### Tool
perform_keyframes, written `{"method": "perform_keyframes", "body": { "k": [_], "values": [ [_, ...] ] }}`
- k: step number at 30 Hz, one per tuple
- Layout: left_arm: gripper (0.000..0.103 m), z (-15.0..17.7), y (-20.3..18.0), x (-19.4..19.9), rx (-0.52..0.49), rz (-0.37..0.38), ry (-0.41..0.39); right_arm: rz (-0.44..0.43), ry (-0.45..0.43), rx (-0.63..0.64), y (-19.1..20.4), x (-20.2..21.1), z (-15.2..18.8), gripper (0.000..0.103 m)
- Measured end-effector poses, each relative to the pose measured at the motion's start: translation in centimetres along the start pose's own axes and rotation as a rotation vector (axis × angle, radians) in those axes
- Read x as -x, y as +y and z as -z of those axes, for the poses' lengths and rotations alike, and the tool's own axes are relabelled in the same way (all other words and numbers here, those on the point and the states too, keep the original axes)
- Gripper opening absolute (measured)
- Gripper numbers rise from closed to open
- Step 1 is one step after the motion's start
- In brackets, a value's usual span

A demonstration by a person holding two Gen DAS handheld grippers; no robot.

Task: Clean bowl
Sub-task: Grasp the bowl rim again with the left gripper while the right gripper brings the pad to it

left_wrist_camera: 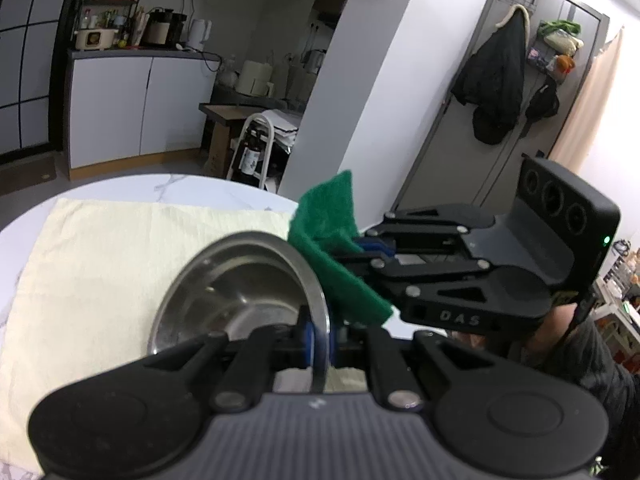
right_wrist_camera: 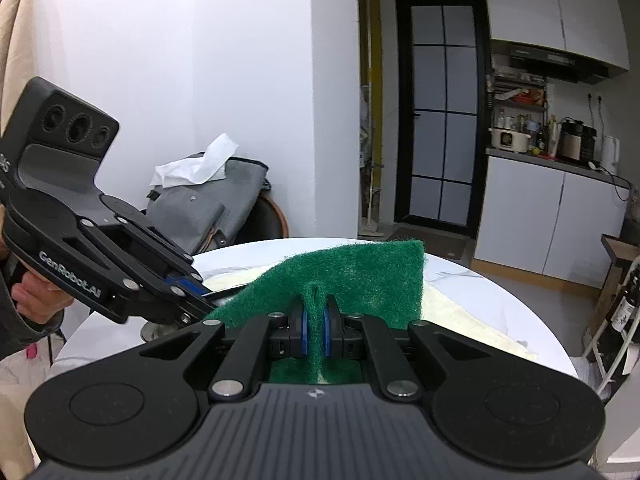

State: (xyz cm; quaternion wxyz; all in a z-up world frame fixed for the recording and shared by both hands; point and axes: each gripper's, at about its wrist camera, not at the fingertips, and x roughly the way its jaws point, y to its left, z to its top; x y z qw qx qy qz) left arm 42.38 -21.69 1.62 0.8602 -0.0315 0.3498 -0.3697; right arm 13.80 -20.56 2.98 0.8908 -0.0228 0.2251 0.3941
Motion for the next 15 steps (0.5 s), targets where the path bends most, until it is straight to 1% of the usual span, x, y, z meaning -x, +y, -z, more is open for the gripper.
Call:
{"method": "perform_keyframes", "body": {
  "k": [6, 9, 12, 15],
  "values": [
    [0.007, 0.4, 0.3, -0.8, 0.004, 0.001, 0.017, -0.021, -0.003, 0.001, 0.6, 0.4, -0.1, 0.008],
    [0.005, 0.5, 0.5, -0.7, 0.017, 0.016, 0.009, -0.03, -0.003, 0.009, 0.9, 0.5, -0.2, 0.008],
    [0.005, 0.4, 0.8, -0.5, 0.029, 0.029, 0.005, -0.033, -0.004, 0.01, 0.8, 0.6, -0.3, 0.008],
    [0.005, 0.3, 1.2, -0.3, 0.041, 0.032, -0.008, -0.054, -0.01, 0.008, 0.9, 0.7, -0.4, 0.008]
  ]
}}
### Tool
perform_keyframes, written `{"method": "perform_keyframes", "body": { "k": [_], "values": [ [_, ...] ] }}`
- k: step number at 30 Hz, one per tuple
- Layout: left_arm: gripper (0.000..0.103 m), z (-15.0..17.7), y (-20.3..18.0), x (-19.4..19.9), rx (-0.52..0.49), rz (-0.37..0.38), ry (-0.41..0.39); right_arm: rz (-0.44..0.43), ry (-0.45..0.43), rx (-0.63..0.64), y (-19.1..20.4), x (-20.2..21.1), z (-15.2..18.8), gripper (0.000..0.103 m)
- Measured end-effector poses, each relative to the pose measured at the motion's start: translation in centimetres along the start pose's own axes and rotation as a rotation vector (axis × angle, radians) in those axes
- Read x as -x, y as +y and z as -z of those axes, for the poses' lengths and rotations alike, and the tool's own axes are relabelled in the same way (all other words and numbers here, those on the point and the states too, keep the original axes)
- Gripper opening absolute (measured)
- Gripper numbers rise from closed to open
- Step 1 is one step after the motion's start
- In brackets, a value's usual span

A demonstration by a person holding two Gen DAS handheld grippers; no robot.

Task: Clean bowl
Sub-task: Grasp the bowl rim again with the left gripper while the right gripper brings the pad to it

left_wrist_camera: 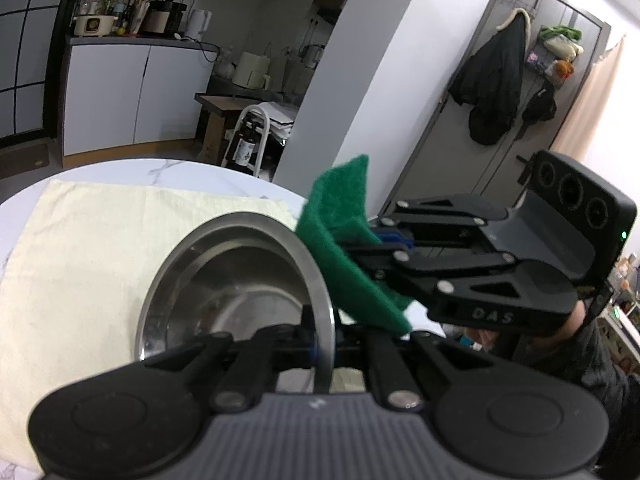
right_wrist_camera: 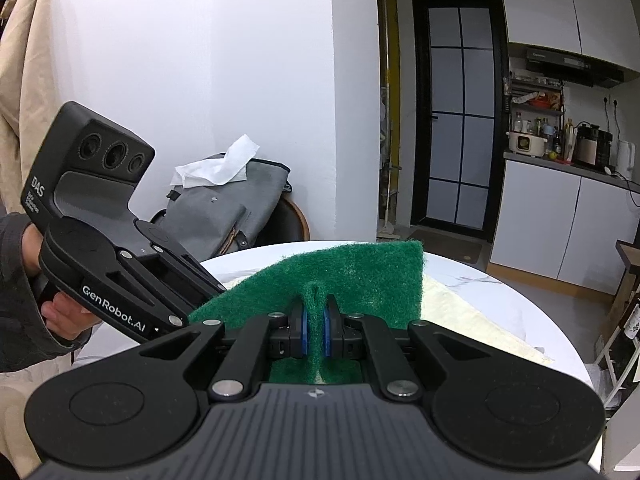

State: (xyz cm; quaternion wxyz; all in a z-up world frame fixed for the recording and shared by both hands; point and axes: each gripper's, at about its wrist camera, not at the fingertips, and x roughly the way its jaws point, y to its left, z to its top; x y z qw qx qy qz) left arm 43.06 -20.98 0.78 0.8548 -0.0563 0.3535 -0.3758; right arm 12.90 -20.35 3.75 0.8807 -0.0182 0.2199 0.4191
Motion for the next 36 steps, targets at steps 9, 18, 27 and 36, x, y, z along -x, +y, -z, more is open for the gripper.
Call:
{"method": "perform_keyframes", "body": {
  "k": [9, 18, 27, 36],
  "values": [
    [0.006, -0.3, -0.2, 0.5, -0.008, 0.011, -0.034, -0.073, -0.026, 0.01, 0.7, 0.6, -0.1, 0.008],
    [0.009, -0.3, -0.2, 2.3, 0.033, 0.162, -0.124, -0.036, -0.092, -0.05, -1.4, 1.5, -0.5, 0.008],
    [0.008, 0.2, 0.0, 2.0, 0.047, 0.169, -0.135, 0.006, -0.094, -0.104, -2.7, 1.4, 0.0, 0.008],
    [0.008, 0.3, 0.6, 2.1, 0.069, 0.158, -0.144, -0.105, -0.134, -0.023, 0.3, 2.1, -0.8, 0.008]
  ]
}}
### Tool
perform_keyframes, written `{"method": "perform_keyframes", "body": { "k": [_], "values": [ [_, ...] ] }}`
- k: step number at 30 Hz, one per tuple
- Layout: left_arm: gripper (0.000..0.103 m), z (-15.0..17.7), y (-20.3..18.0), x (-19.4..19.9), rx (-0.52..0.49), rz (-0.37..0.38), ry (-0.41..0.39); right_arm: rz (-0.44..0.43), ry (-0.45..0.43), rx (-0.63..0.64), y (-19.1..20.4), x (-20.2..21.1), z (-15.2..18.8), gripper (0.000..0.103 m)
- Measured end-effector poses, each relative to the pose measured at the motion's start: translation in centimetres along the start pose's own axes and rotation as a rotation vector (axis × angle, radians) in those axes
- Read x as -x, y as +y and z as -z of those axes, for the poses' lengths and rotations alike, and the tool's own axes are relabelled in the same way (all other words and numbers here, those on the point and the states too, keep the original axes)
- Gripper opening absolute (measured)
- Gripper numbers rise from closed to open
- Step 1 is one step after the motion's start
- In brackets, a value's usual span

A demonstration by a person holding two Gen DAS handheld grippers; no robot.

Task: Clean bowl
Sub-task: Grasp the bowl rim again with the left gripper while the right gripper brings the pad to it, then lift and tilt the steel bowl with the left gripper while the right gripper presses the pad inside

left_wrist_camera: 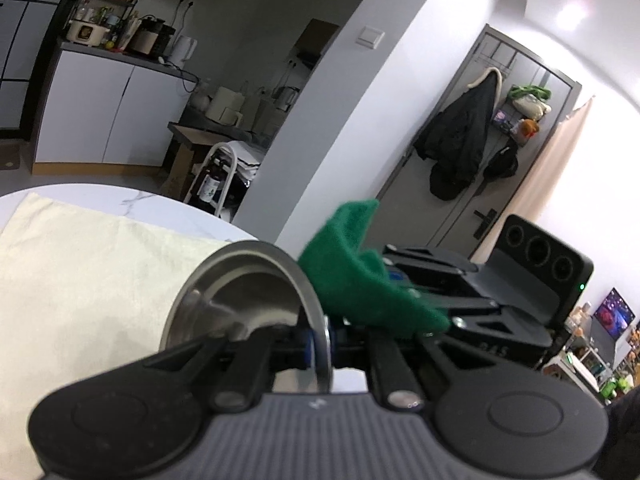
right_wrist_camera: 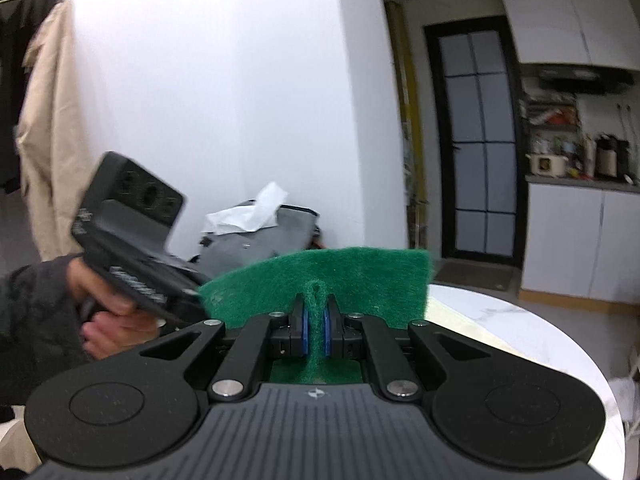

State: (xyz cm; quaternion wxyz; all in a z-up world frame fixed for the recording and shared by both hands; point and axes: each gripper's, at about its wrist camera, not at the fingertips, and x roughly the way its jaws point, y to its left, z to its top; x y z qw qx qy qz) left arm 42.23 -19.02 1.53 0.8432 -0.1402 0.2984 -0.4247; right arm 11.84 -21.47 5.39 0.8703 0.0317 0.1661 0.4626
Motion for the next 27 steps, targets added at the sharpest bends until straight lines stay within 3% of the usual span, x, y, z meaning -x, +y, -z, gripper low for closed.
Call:
{"method": "perform_keyframes", "body": {
  "k": [6, 14, 23, 27],
  "values": [
    [0.009, -0.1, -0.6, 1.4, -0.002, 0.042, -0.041, -0.012, -0.045, -0.009, -0.9, 0.2, -0.2, 0.008],
    [0.01, -0.1, -1.7, 1.8, -0.019, 0.129, -0.079, 0.071, -0.041, -0.041, -3.3, 0.2, 0.0, 0.008],
    [0.009, -0.1, -1.6, 2.2, 0.031, 0.236, -0.157, 0.083, -0.024, -0.082, -5.0, -0.6, 1.2, 0.008],
    [0.008, -0.2, -1.3, 1.8, 0.04, 0.222, -0.151, 0.083, 0.0, -0.084, -5.1, -1.2, 1.8, 0.008]
  ]
}}
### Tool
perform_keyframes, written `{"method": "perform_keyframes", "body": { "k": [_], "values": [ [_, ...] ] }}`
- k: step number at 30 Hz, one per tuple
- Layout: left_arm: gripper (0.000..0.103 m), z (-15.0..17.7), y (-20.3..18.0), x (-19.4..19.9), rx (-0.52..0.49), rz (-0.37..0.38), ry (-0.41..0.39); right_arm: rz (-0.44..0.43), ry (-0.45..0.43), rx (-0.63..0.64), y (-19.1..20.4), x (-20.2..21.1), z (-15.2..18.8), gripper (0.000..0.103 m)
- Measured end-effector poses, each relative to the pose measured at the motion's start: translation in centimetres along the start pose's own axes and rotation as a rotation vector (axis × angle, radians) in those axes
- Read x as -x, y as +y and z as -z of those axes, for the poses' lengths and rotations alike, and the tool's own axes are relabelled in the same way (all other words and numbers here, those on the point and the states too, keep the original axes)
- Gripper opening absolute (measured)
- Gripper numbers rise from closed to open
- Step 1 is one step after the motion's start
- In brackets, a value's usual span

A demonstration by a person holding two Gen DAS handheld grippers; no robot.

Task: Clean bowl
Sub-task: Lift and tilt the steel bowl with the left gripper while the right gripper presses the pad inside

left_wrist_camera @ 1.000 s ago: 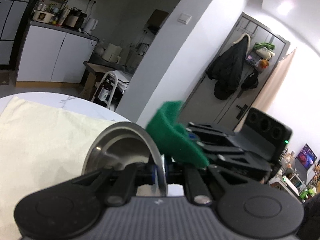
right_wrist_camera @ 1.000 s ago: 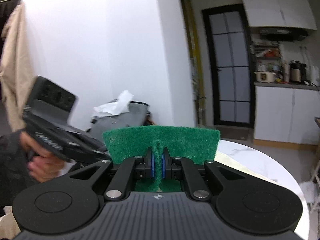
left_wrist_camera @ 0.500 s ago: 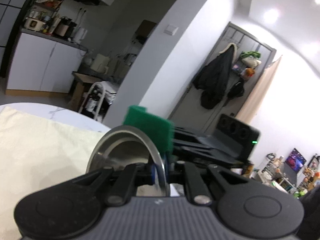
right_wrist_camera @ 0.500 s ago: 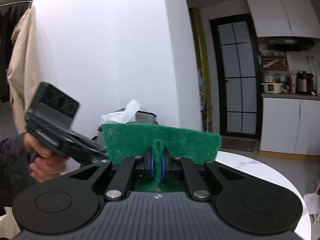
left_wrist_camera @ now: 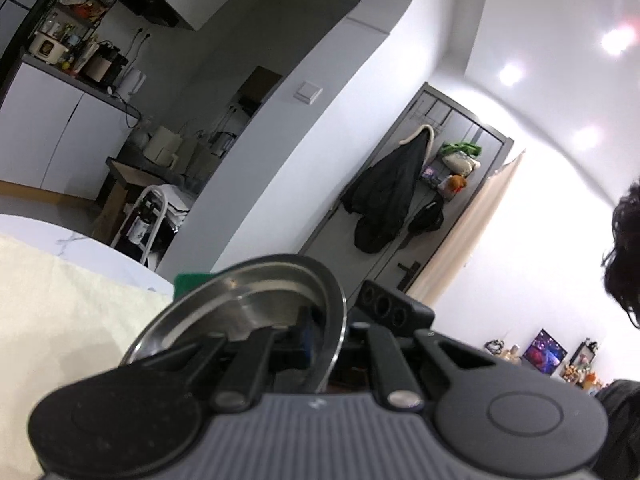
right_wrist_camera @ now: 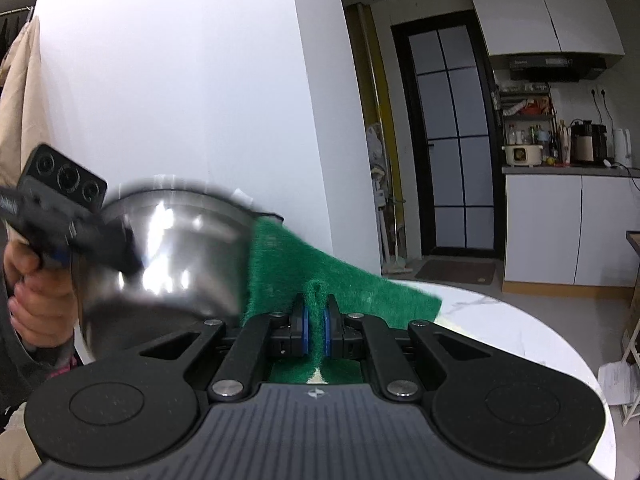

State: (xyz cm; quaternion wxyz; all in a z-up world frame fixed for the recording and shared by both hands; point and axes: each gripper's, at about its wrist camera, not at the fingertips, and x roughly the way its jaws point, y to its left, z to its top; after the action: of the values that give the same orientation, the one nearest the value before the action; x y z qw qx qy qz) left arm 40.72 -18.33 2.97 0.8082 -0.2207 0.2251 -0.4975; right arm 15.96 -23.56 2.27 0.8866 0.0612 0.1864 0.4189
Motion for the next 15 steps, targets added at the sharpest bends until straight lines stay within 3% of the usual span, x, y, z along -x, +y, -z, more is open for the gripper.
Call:
{"method": "perform_keyframes", "body": {
  "k": [10, 15],
  "values": [
    [0.008, 0.5, 0.9, -1.0, 0.01, -0.07, 0.052, -0.003, -0.079, 0.012, 0.7, 1.7, -1.5, 0.008],
    [0.008, 0.3, 0.8, -0.7, 0.006, -0.071, 0.05, -0.099, -0.132, 0.036, 2.0, 2.9, -2.4, 0.008]
  ]
}}
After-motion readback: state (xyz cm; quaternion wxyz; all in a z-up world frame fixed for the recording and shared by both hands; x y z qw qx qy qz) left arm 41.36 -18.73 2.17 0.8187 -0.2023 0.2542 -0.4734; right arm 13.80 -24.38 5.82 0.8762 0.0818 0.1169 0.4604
